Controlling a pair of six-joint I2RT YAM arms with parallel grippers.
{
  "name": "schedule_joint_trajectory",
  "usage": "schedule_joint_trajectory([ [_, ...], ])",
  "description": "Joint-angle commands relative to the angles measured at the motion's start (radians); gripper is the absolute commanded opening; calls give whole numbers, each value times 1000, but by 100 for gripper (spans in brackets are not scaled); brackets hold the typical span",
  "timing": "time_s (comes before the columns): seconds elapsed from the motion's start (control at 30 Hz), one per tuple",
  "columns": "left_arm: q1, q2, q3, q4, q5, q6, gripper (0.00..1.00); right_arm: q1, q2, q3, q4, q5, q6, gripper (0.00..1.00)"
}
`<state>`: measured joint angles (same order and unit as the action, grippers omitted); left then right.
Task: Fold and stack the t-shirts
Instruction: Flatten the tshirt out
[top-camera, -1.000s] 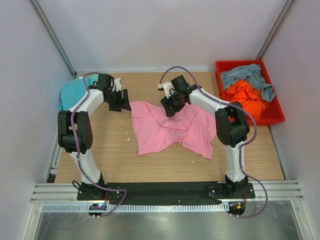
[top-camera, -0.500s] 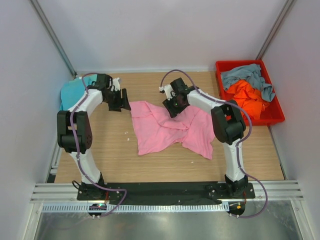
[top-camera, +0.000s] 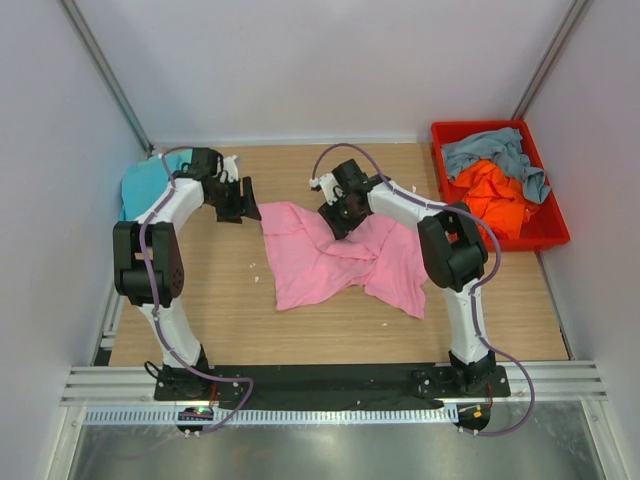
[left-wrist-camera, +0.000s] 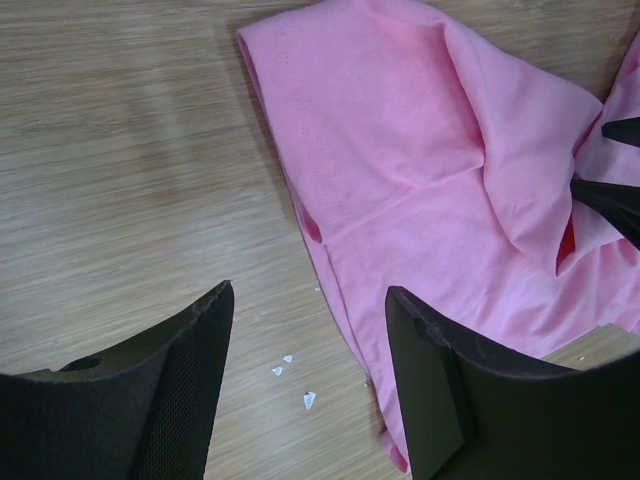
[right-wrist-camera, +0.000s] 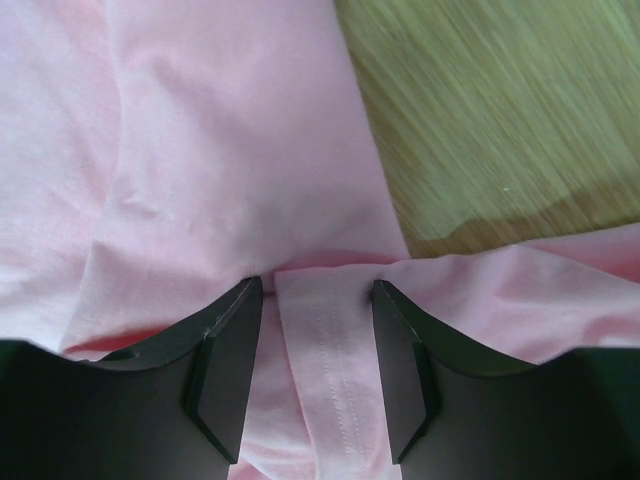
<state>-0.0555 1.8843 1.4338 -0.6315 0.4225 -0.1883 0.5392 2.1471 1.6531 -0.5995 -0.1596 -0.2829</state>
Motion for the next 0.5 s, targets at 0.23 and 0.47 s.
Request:
schedule_joint_trajectory([
  [0.23,19,-13,-7,32,39,-17,63,27,-24,14,1,83,4,48],
  [0.47,23,-8,-7,35,45,-23,63,27,-65,-4,18,155,5,18],
])
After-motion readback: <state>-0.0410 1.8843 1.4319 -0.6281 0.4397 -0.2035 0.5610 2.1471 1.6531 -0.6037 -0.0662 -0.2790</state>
